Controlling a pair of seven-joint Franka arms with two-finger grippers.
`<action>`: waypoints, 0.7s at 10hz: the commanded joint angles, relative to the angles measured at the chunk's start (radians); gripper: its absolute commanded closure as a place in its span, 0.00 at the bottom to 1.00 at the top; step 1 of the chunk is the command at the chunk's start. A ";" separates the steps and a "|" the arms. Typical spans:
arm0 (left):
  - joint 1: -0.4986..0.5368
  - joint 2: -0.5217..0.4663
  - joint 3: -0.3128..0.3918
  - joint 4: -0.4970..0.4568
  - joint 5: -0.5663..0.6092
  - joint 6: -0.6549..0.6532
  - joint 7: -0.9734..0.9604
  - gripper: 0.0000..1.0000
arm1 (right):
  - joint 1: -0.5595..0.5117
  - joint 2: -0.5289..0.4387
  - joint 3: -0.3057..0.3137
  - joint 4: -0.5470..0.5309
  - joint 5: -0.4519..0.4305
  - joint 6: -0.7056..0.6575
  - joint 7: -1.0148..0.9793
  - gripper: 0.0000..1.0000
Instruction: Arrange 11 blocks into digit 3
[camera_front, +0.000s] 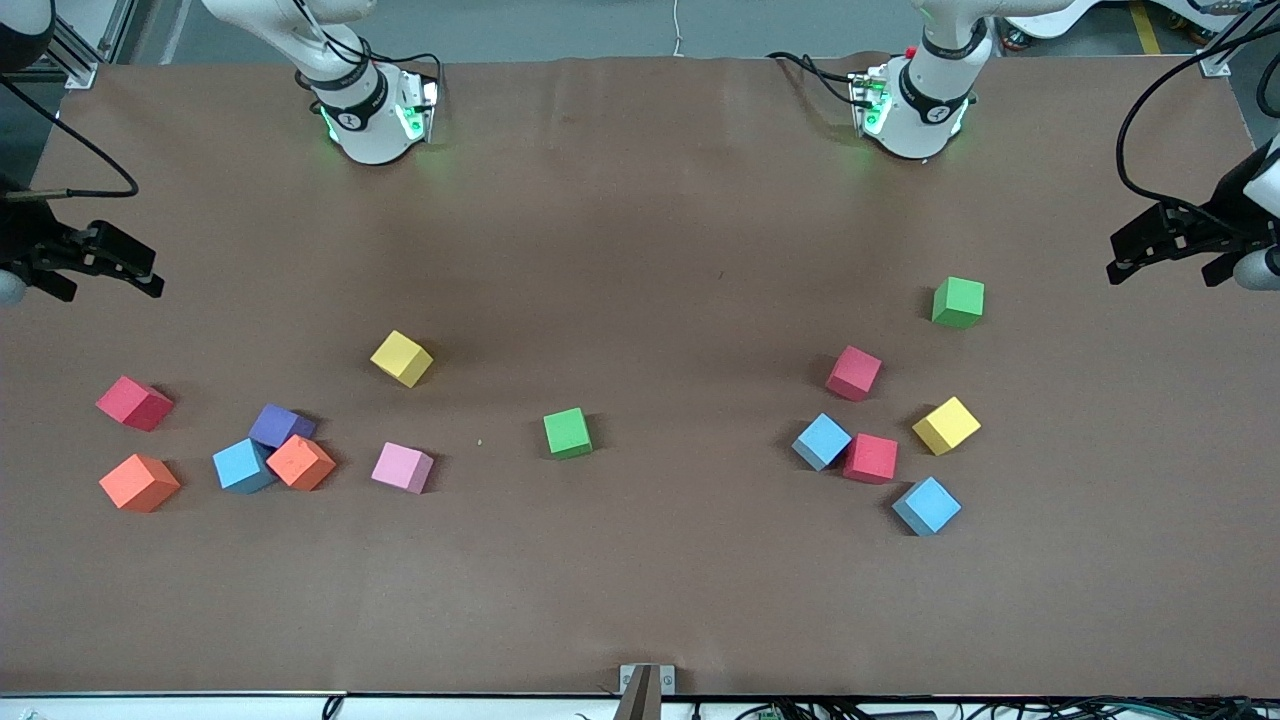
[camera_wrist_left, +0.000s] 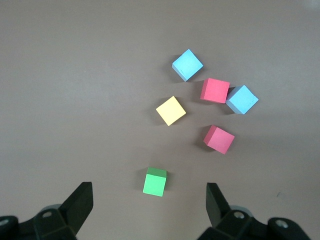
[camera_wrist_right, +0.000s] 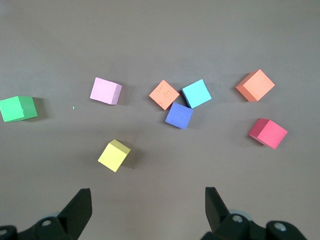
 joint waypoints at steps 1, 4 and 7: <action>0.008 0.002 -0.013 0.021 -0.005 -0.014 0.013 0.00 | 0.003 -0.008 0.002 0.004 -0.016 -0.011 0.003 0.00; 0.030 0.012 -0.010 -0.041 -0.027 -0.024 0.024 0.00 | -0.002 -0.008 0.002 0.009 -0.016 -0.017 0.001 0.00; 0.032 0.002 -0.016 -0.295 -0.025 0.065 0.013 0.00 | 0.023 0.041 0.004 0.007 -0.002 -0.029 0.061 0.00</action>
